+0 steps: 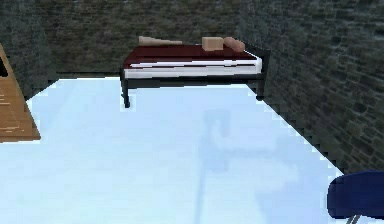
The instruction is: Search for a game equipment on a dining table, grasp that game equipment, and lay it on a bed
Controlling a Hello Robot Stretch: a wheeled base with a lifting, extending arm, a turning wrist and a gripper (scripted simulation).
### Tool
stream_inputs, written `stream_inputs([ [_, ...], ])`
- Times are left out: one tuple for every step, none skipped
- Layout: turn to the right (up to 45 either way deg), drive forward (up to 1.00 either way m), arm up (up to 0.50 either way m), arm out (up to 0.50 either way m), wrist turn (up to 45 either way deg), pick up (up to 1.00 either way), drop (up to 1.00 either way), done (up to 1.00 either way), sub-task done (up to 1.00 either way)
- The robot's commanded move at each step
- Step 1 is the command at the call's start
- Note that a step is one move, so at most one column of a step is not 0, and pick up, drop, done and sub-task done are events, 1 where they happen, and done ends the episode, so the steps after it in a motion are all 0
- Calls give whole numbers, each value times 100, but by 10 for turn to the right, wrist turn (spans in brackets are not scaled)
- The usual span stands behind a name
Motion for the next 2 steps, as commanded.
stream_inputs([
  [0,0,12,0,0,0,0,0,0],
  [0,0,0,0,-450,0,0,0,0],
])
